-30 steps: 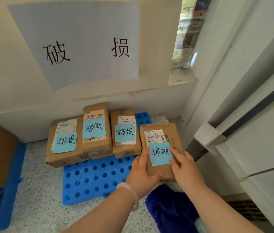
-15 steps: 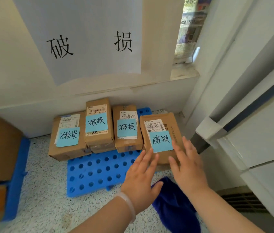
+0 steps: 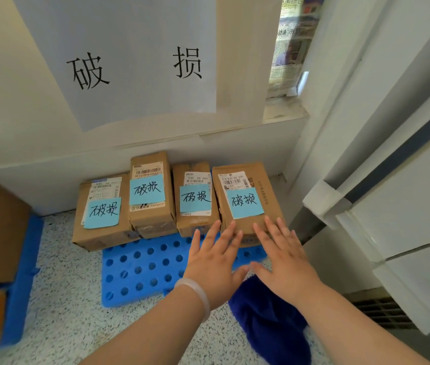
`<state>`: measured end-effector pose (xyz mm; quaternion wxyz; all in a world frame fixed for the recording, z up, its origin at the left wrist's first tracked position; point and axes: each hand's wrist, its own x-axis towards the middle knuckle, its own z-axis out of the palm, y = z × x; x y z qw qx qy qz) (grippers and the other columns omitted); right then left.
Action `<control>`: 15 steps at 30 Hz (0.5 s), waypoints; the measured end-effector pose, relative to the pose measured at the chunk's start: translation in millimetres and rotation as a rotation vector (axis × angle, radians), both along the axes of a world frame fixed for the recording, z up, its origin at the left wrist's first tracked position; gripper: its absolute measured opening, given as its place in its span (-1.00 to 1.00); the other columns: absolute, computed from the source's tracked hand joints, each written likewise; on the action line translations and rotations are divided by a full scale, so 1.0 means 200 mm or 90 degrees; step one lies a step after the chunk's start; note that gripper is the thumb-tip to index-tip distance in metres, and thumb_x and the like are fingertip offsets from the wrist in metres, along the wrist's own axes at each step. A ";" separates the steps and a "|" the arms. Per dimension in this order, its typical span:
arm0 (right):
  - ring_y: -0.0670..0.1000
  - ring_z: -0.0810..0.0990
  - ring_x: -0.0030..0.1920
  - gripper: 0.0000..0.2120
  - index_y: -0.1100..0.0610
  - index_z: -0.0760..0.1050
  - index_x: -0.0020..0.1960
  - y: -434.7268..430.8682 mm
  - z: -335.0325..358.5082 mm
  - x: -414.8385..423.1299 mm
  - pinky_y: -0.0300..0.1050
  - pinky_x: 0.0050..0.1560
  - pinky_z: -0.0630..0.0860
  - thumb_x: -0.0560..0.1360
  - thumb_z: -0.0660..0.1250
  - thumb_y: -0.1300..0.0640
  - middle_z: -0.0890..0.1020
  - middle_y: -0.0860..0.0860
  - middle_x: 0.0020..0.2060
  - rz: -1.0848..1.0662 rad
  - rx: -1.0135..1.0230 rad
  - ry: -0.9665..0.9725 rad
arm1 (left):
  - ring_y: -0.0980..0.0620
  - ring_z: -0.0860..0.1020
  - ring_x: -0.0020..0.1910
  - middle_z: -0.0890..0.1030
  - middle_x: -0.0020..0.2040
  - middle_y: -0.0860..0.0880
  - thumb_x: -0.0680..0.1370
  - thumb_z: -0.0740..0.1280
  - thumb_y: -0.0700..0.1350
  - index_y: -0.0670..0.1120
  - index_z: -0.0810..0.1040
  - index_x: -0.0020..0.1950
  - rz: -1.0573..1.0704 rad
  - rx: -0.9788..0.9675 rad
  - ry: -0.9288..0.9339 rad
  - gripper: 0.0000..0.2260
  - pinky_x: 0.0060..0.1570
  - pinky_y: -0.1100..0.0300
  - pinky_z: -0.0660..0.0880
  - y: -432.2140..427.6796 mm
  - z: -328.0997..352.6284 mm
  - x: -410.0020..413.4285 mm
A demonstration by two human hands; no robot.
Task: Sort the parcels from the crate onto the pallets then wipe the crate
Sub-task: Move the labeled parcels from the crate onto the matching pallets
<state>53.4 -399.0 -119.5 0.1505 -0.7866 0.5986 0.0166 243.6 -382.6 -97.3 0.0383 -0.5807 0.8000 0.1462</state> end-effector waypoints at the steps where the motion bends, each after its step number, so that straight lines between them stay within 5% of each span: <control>1: -0.10 -0.54 0.45 -0.23 -0.22 -0.40 0.51 -0.02 0.00 0.00 -0.07 0.43 -0.46 0.55 0.06 -0.32 -0.40 -0.14 0.52 0.004 -0.002 -0.001 | -0.01 -0.36 0.54 -0.42 0.49 0.16 0.48 -0.36 0.38 0.09 -0.24 0.58 0.001 -0.003 -0.006 -0.28 0.46 -0.16 -0.37 -0.02 0.00 0.00; 10: -0.06 -0.52 0.46 -0.18 -0.22 -0.47 0.45 -0.23 0.02 0.04 -0.07 0.40 -0.46 0.56 0.14 -0.26 -0.40 -0.12 0.52 0.026 -0.012 0.002 | 0.00 -0.33 0.55 -0.44 0.49 0.17 0.41 -0.35 0.36 0.11 -0.27 0.58 0.018 -0.003 -0.024 -0.25 0.47 -0.17 -0.34 -0.21 -0.01 0.04; 15: -0.02 -0.49 0.49 -0.13 -0.19 -0.44 0.50 -0.29 0.03 0.06 0.04 0.47 -0.39 0.52 0.13 -0.37 -0.41 -0.10 0.52 0.031 0.004 0.027 | 0.00 -0.31 0.55 -0.36 0.55 0.14 0.61 -0.03 0.30 0.10 -0.27 0.58 0.025 0.012 -0.037 -0.33 0.49 -0.20 -0.28 -0.26 0.00 0.04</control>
